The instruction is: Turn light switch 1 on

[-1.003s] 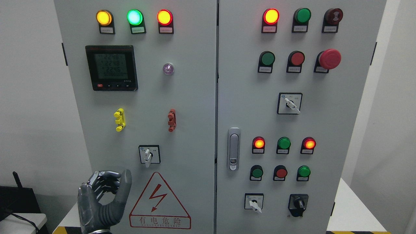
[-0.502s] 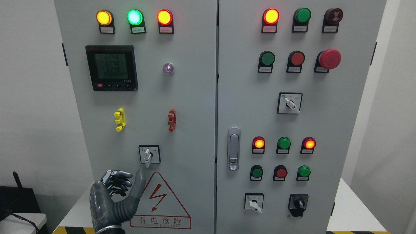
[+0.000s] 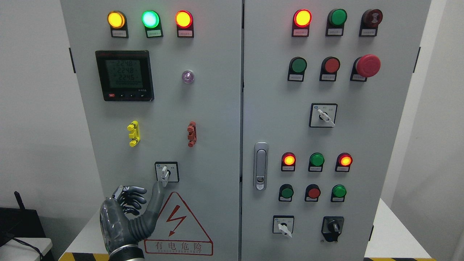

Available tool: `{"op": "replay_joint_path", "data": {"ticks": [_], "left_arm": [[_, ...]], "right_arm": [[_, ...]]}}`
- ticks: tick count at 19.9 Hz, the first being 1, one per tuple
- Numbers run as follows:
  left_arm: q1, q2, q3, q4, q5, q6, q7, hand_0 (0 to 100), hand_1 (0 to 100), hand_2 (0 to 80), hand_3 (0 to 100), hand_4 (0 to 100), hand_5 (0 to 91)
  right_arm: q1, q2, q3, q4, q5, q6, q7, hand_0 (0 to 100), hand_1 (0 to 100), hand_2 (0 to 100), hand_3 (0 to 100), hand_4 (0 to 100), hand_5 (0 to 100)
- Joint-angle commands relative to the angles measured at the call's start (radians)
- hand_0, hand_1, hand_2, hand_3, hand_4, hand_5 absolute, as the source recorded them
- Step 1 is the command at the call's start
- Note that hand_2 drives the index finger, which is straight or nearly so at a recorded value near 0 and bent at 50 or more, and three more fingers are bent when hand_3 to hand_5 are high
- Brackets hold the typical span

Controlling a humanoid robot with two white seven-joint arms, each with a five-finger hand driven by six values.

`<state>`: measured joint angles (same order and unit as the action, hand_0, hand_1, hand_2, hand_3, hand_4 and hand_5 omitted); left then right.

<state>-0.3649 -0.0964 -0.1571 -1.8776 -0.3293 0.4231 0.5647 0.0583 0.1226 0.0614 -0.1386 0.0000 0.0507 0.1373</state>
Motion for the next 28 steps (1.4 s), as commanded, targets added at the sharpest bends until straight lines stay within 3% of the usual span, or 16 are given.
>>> {"op": "replay_joint_path", "data": {"ticks": [1, 10, 28], "left_arm": [[-0.038, -0.005, -0.036, 0.063, 0.018, 0.023, 0.023, 5, 54, 58.0, 82, 83, 72.5], [-0.063, -0.006, -0.065, 0.097, 0.095, 0.032, 0.072, 7, 54, 57.0, 81, 83, 72.7], [-0.095, -0.008, -0.065, 0.117, 0.095, 0.032, 0.087, 11, 52, 55.9, 81, 83, 72.2]], "right_arm": [[0.0, 0.0, 0.0, 0.001, -0.017, 0.0, 0.001, 12, 39, 0, 0, 0, 0], [0.0, 0.0, 0.0, 0.001, -0.018, 0.0, 0.001, 12, 39, 0, 0, 0, 0], [0.0, 0.0, 0.0, -0.001, -0.018, 0.0, 0.001, 12, 39, 0, 0, 0, 0]]}}
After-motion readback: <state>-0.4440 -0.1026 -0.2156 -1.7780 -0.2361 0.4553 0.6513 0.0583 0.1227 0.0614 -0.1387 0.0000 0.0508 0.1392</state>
